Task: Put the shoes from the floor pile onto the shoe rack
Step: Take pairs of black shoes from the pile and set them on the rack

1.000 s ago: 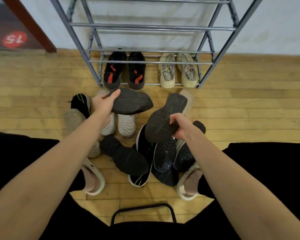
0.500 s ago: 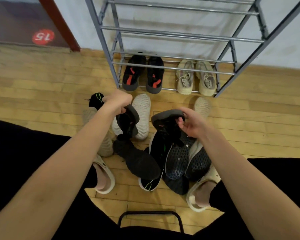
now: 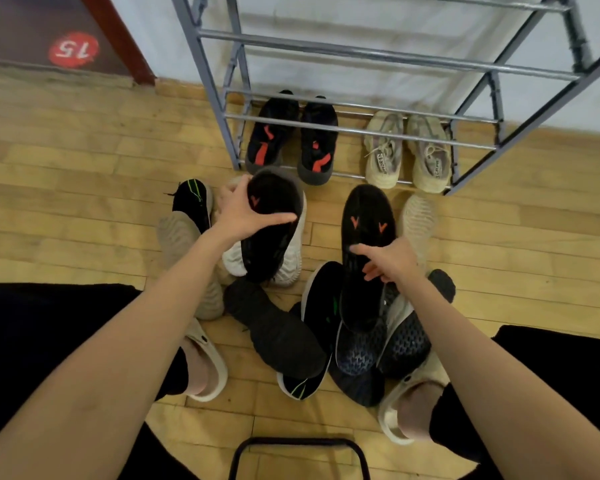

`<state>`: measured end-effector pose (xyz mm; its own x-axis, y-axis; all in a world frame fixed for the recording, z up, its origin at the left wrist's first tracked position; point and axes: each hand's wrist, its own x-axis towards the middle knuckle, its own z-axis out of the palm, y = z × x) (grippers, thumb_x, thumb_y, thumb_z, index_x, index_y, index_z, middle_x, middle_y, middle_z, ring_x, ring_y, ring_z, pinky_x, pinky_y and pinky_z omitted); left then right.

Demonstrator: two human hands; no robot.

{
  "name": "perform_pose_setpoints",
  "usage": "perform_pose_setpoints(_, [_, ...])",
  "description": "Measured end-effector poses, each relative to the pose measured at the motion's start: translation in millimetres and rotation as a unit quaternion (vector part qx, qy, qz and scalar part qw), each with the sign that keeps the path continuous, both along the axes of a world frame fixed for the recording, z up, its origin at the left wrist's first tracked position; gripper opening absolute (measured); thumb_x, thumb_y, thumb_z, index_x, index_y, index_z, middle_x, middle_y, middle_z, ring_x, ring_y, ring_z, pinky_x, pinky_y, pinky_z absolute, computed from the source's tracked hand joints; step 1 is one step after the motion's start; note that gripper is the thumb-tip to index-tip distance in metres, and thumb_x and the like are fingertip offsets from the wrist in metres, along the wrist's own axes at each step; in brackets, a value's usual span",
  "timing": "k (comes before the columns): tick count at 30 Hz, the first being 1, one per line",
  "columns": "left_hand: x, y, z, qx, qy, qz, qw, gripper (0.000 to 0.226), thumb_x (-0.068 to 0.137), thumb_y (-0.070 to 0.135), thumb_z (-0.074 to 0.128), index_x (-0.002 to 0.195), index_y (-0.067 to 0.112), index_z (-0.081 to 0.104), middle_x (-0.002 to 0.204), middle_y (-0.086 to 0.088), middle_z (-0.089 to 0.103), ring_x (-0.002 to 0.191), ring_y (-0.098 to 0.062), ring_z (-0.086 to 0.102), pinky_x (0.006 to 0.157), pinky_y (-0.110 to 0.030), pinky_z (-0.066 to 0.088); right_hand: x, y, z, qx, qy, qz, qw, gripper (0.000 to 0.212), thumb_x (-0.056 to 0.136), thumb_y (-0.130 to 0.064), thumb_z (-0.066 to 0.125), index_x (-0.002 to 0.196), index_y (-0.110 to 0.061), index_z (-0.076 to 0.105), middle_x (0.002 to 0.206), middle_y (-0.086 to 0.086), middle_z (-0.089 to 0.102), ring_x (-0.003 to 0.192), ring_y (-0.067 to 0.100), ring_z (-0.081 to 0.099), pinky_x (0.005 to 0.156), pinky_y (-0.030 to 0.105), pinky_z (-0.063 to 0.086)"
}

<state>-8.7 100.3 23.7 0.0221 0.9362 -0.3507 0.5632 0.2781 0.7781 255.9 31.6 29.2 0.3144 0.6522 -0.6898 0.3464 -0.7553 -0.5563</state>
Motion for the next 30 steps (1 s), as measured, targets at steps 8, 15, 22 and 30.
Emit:
perform_pose_setpoints(8, [16.2, 1.3, -69.8, -0.074, -0.093, 0.109, 0.987, 0.057, 0.077, 0.028, 0.077, 0.123, 0.016, 0.045, 0.110, 0.002, 0.055, 0.109, -0.019, 0.056, 0.086, -0.029, 0.047, 29.1, -0.5, -42.4, -0.025, -0.096, -0.024, 0.995, 0.034, 0.086, -0.011, 0.068, 0.057, -0.006, 0.052, 0.051, 0.007, 0.056, 0.040, 0.017, 0.053, 0.039, 0.023, 0.045])
perform_pose_setpoints(15, [36.5, -4.6, -99.1, -0.082, -0.063, 0.137, 0.985, 0.072, 0.077, 0.003, 0.066, 0.140, 0.021, 0.034, 0.132, -0.007, 0.051, 0.124, -0.026, 0.046, 0.100, -0.036, 0.042, -5.5, -0.7, -35.7, -0.072, -0.252, 0.058, 0.963, 0.083, 0.088, -0.057, 0.050, 0.136, 0.011, 0.039, 0.112, 0.019, 0.064, 0.101, 0.036, 0.063, 0.082, 0.039, 0.051])
perform_pose_setpoints(22, [25.4, -20.6, -92.6, -0.076, -0.098, 0.131, 0.984, 0.078, 0.078, -0.003, 0.062, 0.144, 0.024, 0.030, 0.122, 0.004, 0.051, 0.123, -0.019, 0.044, 0.089, -0.022, 0.039, -38.2, -46.4, -48.6, -0.167, -0.317, 0.109, 0.927, 0.130, 0.068, -0.064, 0.073, 0.151, -0.007, -0.009, 0.156, 0.028, 0.002, 0.144, 0.042, 0.007, 0.114, 0.050, 0.021])
perform_pose_setpoints(30, [-8.4, -15.3, -39.5, -0.081, -0.166, 0.245, 0.952, 0.065, 0.075, -0.006, 0.053, 0.136, 0.020, 0.052, 0.134, -0.003, 0.056, 0.120, -0.022, 0.048, 0.095, -0.030, 0.044, -23.1, -21.3, -8.1, -0.070, -0.200, 0.046, 0.976, 0.093, 0.080, -0.052, 0.060, 0.152, -0.030, 0.004, 0.145, 0.025, 0.035, 0.131, 0.044, 0.036, 0.107, 0.054, 0.033])
